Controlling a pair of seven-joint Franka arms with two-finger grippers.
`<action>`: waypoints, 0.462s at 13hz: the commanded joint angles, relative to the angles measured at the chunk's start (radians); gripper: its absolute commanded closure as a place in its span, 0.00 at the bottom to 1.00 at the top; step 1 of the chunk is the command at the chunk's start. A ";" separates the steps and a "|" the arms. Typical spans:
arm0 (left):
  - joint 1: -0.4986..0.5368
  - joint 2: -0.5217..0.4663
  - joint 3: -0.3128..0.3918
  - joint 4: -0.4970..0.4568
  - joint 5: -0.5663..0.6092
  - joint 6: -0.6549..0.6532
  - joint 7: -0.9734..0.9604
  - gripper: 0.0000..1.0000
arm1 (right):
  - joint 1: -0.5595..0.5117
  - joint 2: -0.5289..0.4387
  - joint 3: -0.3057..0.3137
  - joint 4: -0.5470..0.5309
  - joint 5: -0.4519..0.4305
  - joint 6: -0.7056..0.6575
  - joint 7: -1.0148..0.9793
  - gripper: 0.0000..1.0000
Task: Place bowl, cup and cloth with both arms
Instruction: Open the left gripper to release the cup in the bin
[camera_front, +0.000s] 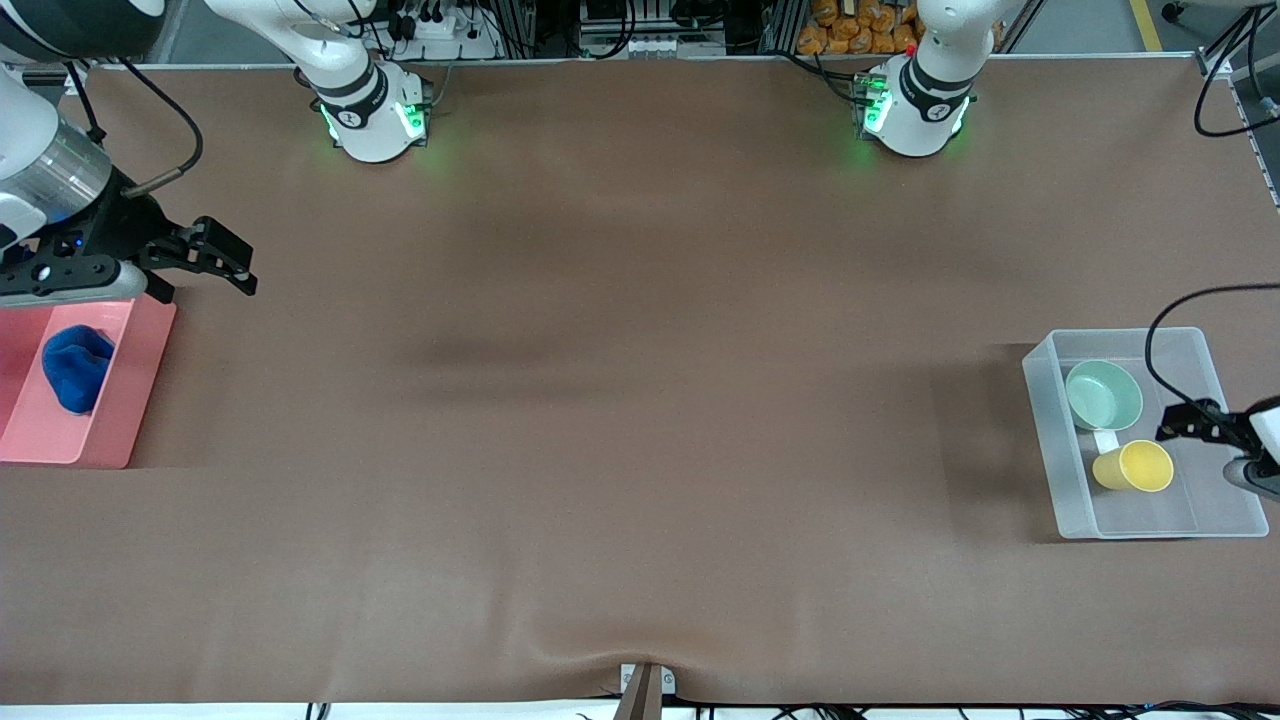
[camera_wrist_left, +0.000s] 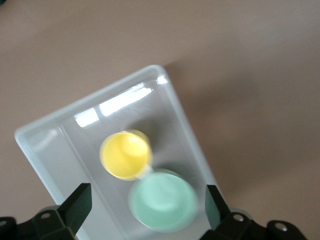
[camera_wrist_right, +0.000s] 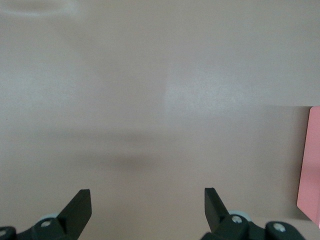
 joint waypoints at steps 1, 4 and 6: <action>0.003 -0.109 -0.062 -0.046 -0.070 -0.107 -0.204 0.00 | 0.000 0.010 -0.003 0.025 0.001 -0.016 0.009 0.00; 0.002 -0.219 -0.085 -0.076 -0.151 -0.148 -0.326 0.00 | 0.001 0.010 -0.003 0.025 0.001 -0.016 0.009 0.00; 0.002 -0.281 -0.113 -0.079 -0.153 -0.177 -0.419 0.00 | 0.001 0.010 -0.004 0.025 0.001 -0.016 0.009 0.00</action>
